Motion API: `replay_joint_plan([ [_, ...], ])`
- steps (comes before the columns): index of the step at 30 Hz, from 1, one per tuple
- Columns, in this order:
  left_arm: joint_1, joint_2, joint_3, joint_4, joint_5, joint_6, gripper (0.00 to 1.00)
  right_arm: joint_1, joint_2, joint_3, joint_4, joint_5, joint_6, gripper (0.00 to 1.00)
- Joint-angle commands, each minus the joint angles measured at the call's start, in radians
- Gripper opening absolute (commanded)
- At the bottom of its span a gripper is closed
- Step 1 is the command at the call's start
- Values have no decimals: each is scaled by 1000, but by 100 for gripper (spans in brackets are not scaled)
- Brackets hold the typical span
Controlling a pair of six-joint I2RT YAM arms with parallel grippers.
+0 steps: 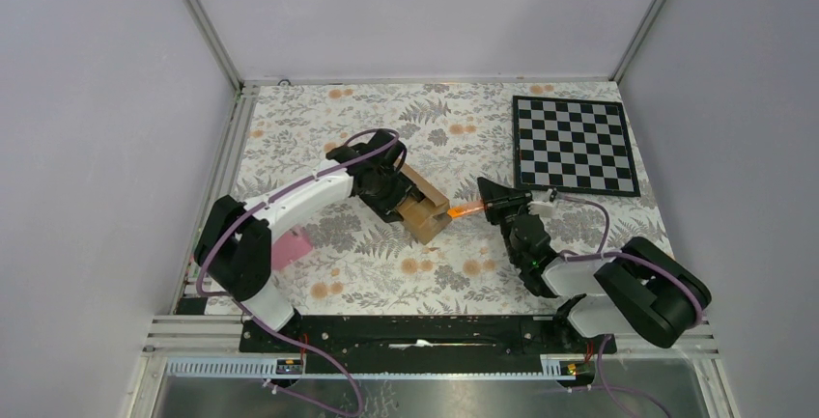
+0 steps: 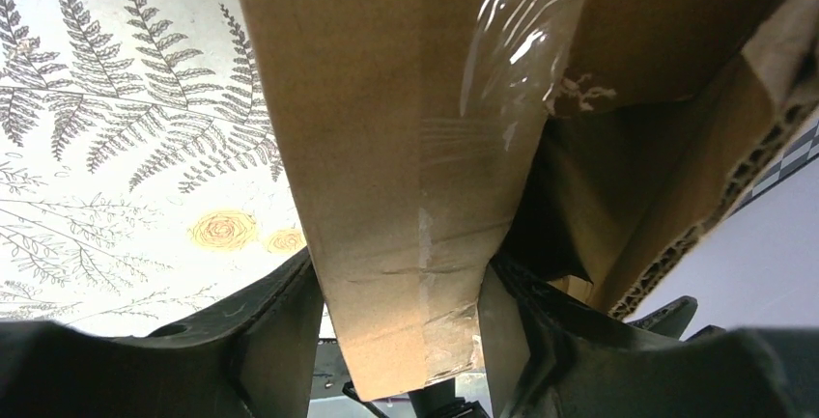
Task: Unpack the express box
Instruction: Cut the express box at the center of the board.
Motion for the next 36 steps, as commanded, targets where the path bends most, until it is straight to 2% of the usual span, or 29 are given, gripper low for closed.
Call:
replay_joint_plan([
  [1, -6, -49, 3, -19, 39, -73, 21, -3, 55, 29, 139, 72, -27, 0],
  [5, -6, -59, -3, -30, 29, -74, 21, 3, 73, 12, 190, 86, -37, 0],
  [13, -8, -82, -12, -38, 27, -68, 23, 1, -46, 35, 1, 102, -83, 0],
  [16, -8, -79, 10, -57, 9, -37, 32, 1, -100, 46, -51, 44, -119, 0],
  [18, -8, -77, 21, -62, 2, -11, 44, 1, -144, 58, -135, -8, -143, 0],
  [19, -8, -78, 27, -69, -1, -3, 53, 2, -162, 57, -149, -35, -161, 0],
  [20, -8, -82, 28, -69, -6, 6, 68, 3, -177, 56, -168, -60, -166, 0],
  [21, -8, -84, 32, -69, -11, 15, 77, 3, -190, 54, -188, -83, -165, 0],
  [22, -8, -88, 35, -66, -15, 24, 82, 3, -201, 53, -197, -113, -175, 0],
  [27, -7, -120, 56, -37, -33, 100, 92, 3, -287, 30, -254, -215, -191, 0],
  [32, 11, -207, 35, -20, -36, 218, 94, 2, -443, 19, -410, -225, -212, 0],
  [36, 19, -332, 23, 45, -29, 417, 93, 3, -518, 76, -504, -286, -256, 0],
])
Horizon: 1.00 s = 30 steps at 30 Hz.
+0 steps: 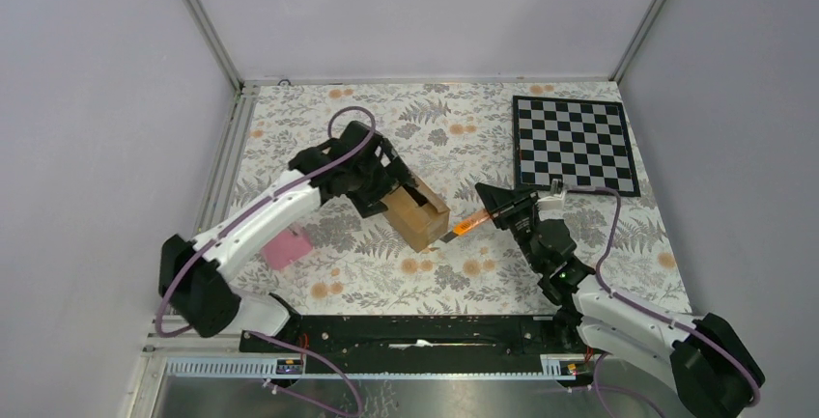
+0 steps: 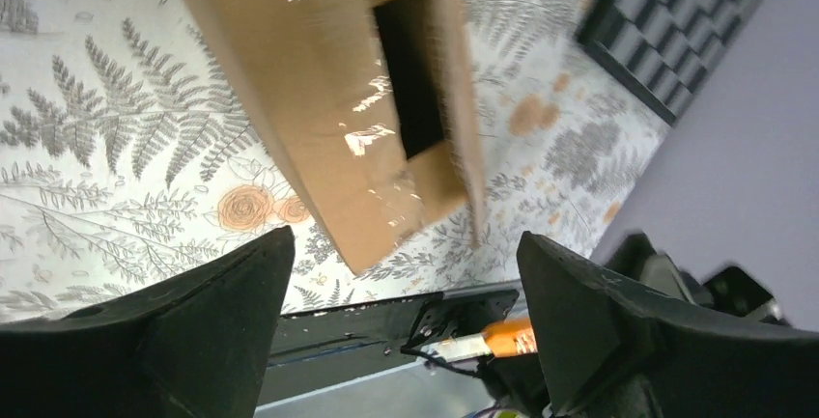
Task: Unpack the express box
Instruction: Cut the express box at the center of the board.
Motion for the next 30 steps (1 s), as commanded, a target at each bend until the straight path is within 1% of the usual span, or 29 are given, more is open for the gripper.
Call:
replay_joint_plan([
  [1, 9, -159, 11, 129, 32, 269, 93, 2, -53, 84, -127, -91, -79, 0],
  [2, 9, -178, 2, 179, 83, 322, 92, 2, -52, 107, -144, -118, -84, 0],
  [4, 8, -183, -10, 281, 252, 409, 90, 2, -40, 144, -152, -162, -83, 0],
  [5, -1, -173, -2, 306, 334, 443, 90, 1, -32, 158, -152, -183, -79, 0],
  [6, -14, -153, 6, 324, 394, 477, 89, 2, -22, 173, -146, -203, -75, 0],
  [8, -38, -125, 7, 335, 461, 541, 88, 2, -15, 201, -140, -234, -69, 0],
  [9, -43, -124, -18, 374, 522, 552, 88, 2, -13, 217, -143, -245, -66, 0],
  [10, -44, -128, -47, 449, 572, 550, 88, 3, -15, 229, -145, -252, -62, 0],
  [13, -49, -140, -116, 600, 684, 519, 89, 2, -14, 257, -157, -258, -53, 0],
  [17, -73, -135, -163, 746, 769, 482, 89, 2, -2, 276, -142, -276, -28, 0],
  [20, -78, -138, -231, 929, 837, 389, 89, 1, 0, 283, -149, -259, -27, 0],
  [22, -80, -123, -260, 1001, 854, 343, 89, 1, 8, 287, -142, -257, -24, 0],
  [27, -99, -72, -270, 1029, 846, 321, 81, 1, 11, 279, -118, -240, -2, 0],
  [29, -99, -59, -269, 1041, 841, 311, 76, 1, 3, 281, -128, -240, -4, 0],
  [30, -100, -50, -271, 1057, 843, 300, 71, 2, -3, 281, -131, -236, -3, 0],
])
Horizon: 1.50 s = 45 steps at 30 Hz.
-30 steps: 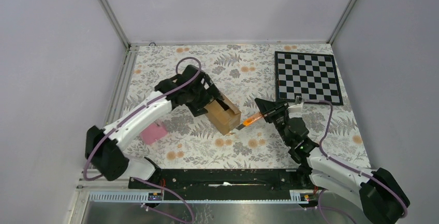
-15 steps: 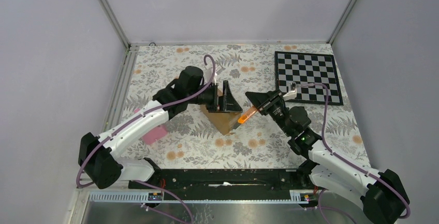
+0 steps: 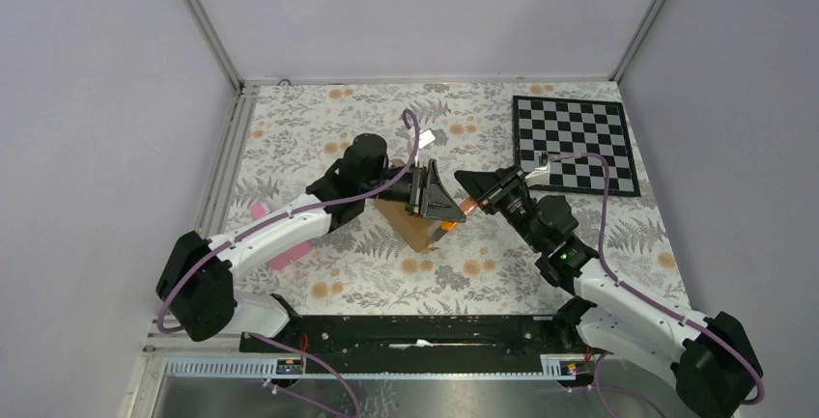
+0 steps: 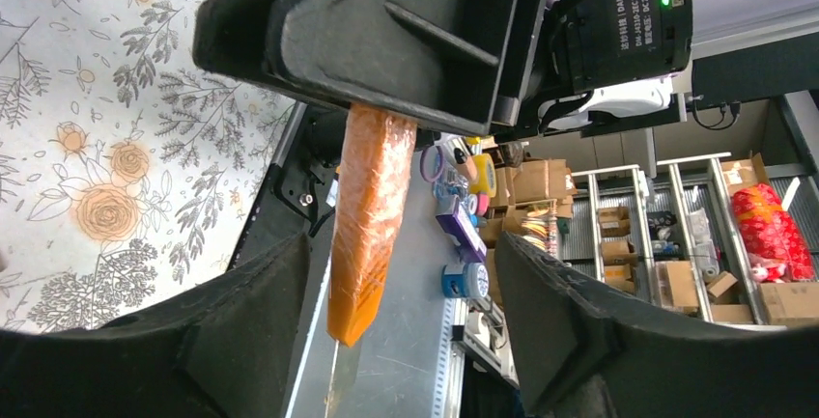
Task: Unpack the express box
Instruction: Cut the express box at the center of the board.
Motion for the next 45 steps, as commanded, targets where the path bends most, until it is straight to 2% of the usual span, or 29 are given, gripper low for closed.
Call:
replay_joint_plan([
  [1, -10, 28, -5, 166, 40, -56, 65, 2, -20, 41, 38, 20, 11, 0],
  [4, -24, 55, -9, 223, 48, -96, 44, 1, -24, 36, 43, 11, 7, 0],
  [8, -29, 73, -8, 246, 51, -122, 6, 2, -27, 29, 36, 4, 8, 0],
  [9, -31, 77, -7, 244, 51, -124, 0, 1, -30, 23, 41, 6, 9, 2],
  [12, -30, 82, -3, 224, 49, -121, 0, 1, -37, 19, 43, 3, 8, 13],
  [14, -30, 87, 8, 177, 51, -92, 0, 2, -43, 28, 18, -6, 8, 32],
  [19, -30, 106, 44, 64, 83, -16, 0, 2, -63, 36, -6, -60, -2, 56],
  [21, -29, 111, 56, 46, 99, 0, 0, 1, -69, 40, -7, -88, -2, 62],
  [23, -29, 110, 67, 39, 117, 10, 0, 2, -83, 35, -5, -110, 3, 63],
  [25, -30, 109, 73, 37, 136, 17, 0, 2, -102, 20, 7, -115, 7, 61],
  [26, -30, 109, 73, 38, 144, 19, 0, 1, -114, 6, 11, -111, 11, 55],
  [27, -30, 108, 75, 40, 151, 19, 0, 2, -125, -5, 17, -107, 18, 44],
  [29, -30, 109, 77, 38, 163, 21, 0, 2, -143, -24, 28, -102, 32, 33],
  [31, -29, 116, 83, 13, 167, 33, 0, 1, -153, -33, 44, -109, 35, 15],
  [33, -30, 119, 85, 13, 174, 30, 0, 1, -154, -30, 41, -124, 32, 2],
  [38, -20, 114, 93, -1, 167, 32, 0, 1, -164, -59, 67, -143, 77, 0],
  [42, 16, 104, 109, -94, 119, 52, 0, 0, -265, -207, 135, 11, 186, 0],
  [45, 53, 89, 94, -149, 76, 39, 5, 1, -304, -210, 51, 93, 128, 0],
])
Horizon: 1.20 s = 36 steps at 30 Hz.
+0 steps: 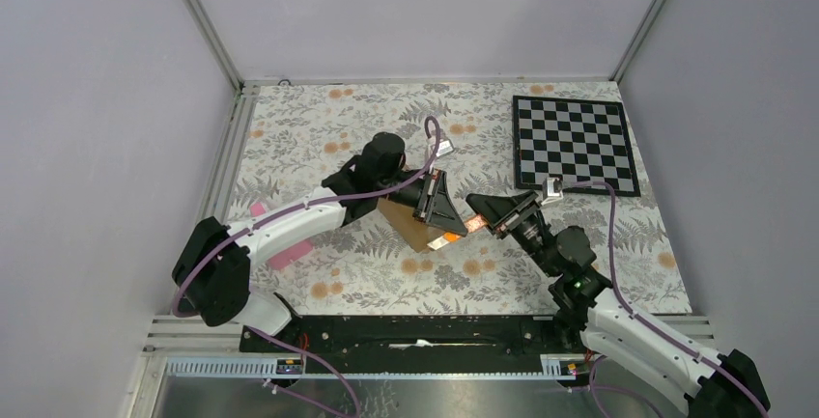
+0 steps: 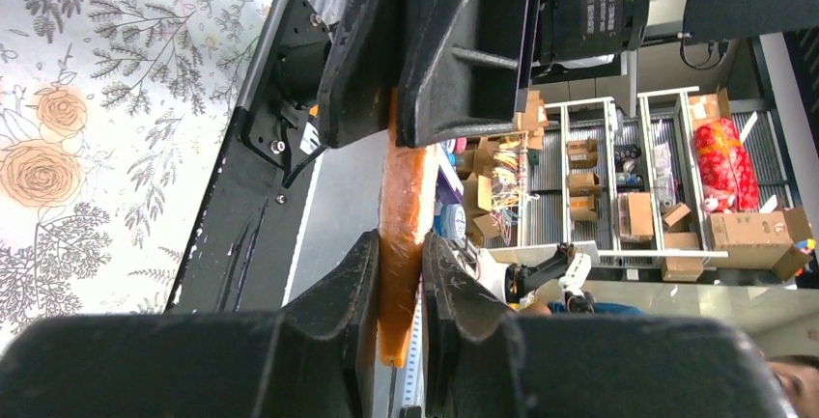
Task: Unpack the express box
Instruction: Cut the express box at the center of the board.
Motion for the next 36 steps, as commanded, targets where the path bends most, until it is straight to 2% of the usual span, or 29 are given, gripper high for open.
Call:
replay_joint_plan([
  [1, 87, -23, 22, -113, -88, 15, 8, -4, -46, 3, -13, 144, -39, 0],
  [4, 115, -22, -2, -119, -113, -13, 34, -4, 2, -5, 5, 181, -3, 0],
  [7, 130, -13, -8, -133, -141, -20, 43, -4, 53, -20, 41, 228, 36, 0],
  [10, 133, -8, -4, -151, -168, -14, 44, -3, 102, 4, 40, 225, 16, 0],
  [12, 142, -7, 21, -219, -216, 20, 54, -4, 116, 17, 19, 222, -1, 0],
  [14, 155, -17, 20, -235, -231, 24, 57, -4, 108, 13, 1, 237, 6, 0],
  [17, 167, -38, -3, -184, -194, 10, 70, -4, 72, -12, 11, 279, 26, 0],
  [21, 168, -85, -32, -76, -115, 14, 81, -3, 31, 40, -45, 292, -5, 0],
  [26, 162, -116, -71, 136, -5, -66, 81, -4, 69, 101, -31, 241, 12, 0],
  [32, 125, -103, -74, 182, 21, -84, 78, -1, 133, 137, 27, 203, 36, 0],
  [36, 115, -73, -89, 254, 34, -132, 70, 9, 153, 158, 41, 188, 36, 0],
])
